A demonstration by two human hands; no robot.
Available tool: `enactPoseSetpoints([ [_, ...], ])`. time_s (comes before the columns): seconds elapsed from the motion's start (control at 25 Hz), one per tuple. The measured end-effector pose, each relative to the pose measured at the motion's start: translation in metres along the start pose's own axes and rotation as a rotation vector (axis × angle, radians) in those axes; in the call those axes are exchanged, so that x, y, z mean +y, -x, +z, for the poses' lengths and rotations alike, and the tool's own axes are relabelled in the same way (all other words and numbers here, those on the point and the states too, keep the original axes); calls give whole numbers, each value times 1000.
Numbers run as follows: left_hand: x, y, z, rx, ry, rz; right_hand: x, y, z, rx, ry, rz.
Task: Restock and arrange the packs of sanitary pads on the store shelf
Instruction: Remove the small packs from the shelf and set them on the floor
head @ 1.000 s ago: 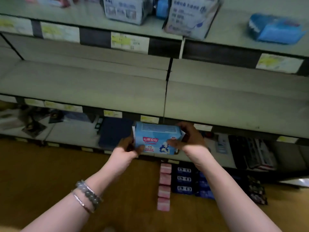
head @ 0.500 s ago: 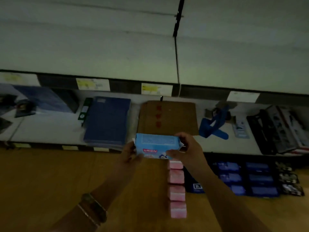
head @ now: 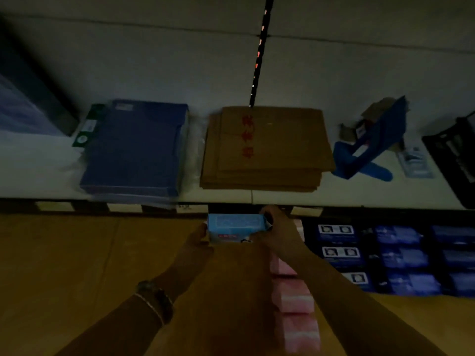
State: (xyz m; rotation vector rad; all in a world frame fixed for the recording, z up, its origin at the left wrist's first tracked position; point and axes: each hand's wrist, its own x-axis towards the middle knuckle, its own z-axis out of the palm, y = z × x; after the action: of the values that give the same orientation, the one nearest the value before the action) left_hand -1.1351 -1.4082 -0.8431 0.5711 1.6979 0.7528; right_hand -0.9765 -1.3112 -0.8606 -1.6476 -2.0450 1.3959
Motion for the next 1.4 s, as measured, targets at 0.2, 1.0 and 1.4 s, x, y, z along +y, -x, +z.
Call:
enactPoseSetpoints([
  [0.2, -53, -67, 7, -39, -147, 16, 58, -49, 39, -61, 322, -104],
  [1.0, -107, -127, 32, -63, -292, 132, 100, -83, 70, -177, 578, -78],
  [1.4, -109, -146, 38, -54, -280, 122, 113, -97, 83, -183, 546, -6],
])
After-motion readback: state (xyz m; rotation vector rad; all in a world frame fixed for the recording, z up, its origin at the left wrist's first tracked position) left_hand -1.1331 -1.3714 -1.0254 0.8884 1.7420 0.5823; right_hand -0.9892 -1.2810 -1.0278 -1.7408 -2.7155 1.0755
